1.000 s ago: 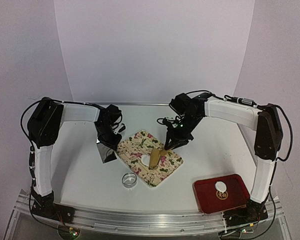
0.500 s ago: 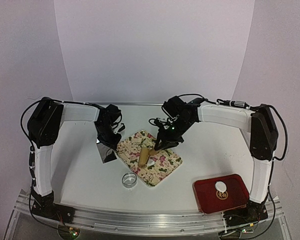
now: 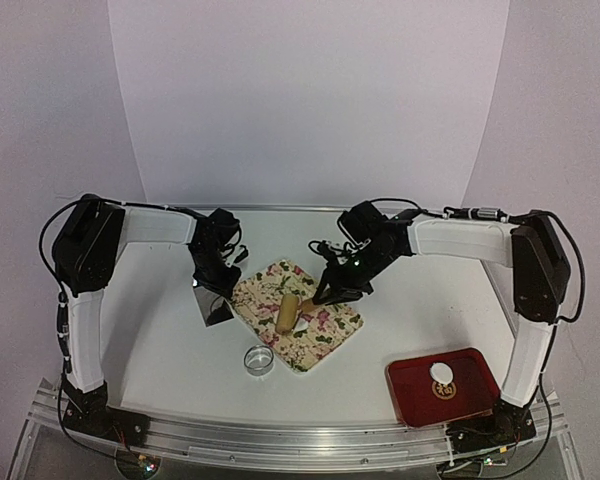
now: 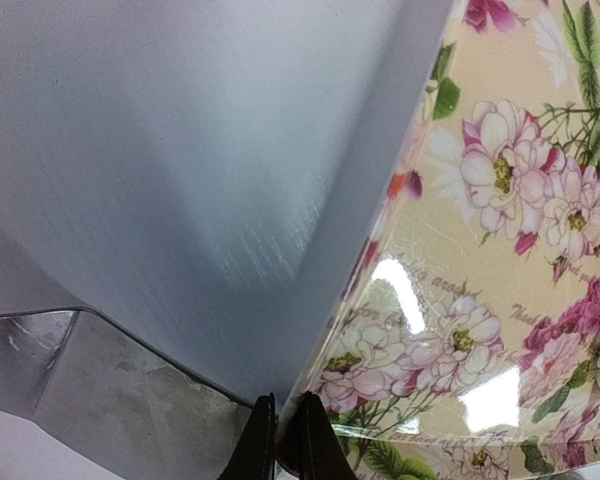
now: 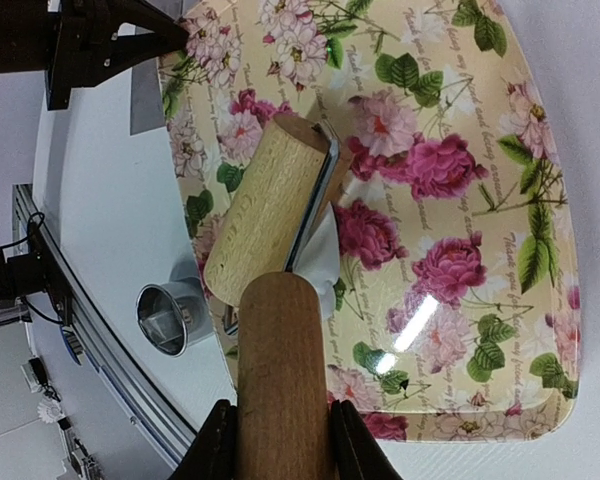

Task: Roll out the dumpling wrappers from the dough

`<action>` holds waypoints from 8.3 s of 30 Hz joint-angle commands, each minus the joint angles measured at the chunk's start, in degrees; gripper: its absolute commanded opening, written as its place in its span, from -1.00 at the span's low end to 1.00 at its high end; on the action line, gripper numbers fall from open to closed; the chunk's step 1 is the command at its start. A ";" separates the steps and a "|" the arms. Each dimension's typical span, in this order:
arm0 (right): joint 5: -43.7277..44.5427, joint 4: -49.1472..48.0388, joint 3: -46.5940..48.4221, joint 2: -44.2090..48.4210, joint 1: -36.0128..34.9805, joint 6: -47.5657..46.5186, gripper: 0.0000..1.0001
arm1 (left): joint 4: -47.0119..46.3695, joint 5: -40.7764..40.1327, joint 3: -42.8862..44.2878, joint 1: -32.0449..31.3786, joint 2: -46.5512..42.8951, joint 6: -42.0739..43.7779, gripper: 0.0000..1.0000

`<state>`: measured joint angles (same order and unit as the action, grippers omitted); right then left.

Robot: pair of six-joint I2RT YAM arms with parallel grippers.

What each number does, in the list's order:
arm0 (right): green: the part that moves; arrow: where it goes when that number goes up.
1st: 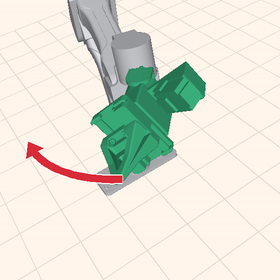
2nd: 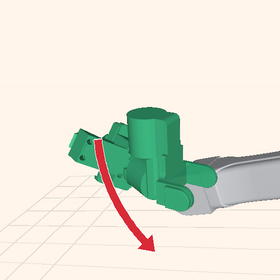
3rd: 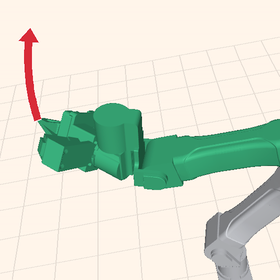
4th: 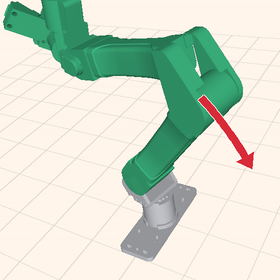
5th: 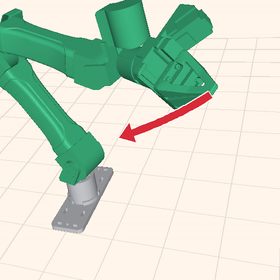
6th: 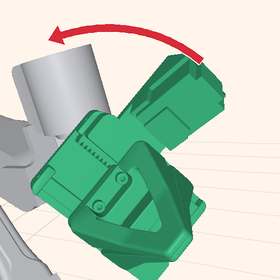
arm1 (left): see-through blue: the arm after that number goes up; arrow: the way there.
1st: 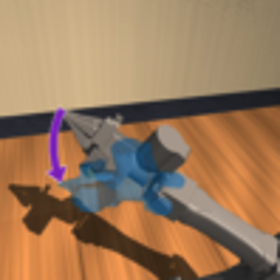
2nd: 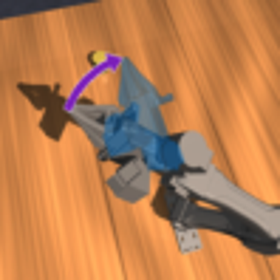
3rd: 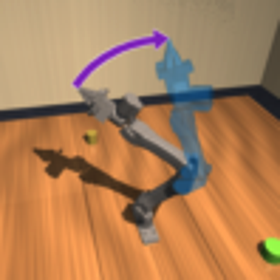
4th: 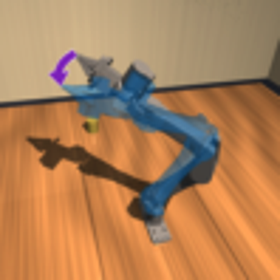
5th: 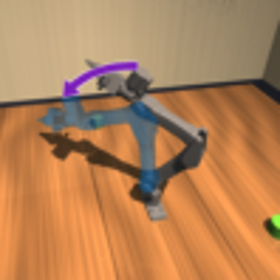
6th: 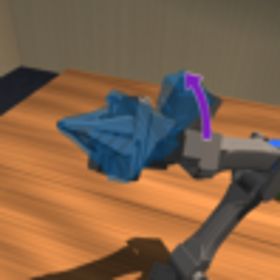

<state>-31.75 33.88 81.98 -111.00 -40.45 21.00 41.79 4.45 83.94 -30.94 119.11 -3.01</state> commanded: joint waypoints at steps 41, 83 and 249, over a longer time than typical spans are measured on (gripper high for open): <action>22.34 17.89 -7.55 -20.26 2.63 8.99 -1.00 | -4.18 -0.18 -8.40 -1.20 -2.83 -1.14 -1.00; 19.82 22.29 -17.14 -10.11 10.08 6.24 -1.00 | -2.80 -7.47 -12.21 5.15 -4.06 -4.73 -1.00; 16.68 9.47 3.74 21.86 13.36 17.63 -1.00 | -1.66 4.30 10.54 -7.78 -1.54 11.28 0.37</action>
<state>-19.31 49.35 88.67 -96.26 -26.74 33.74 38.81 7.82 88.19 -38.79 110.76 -7.97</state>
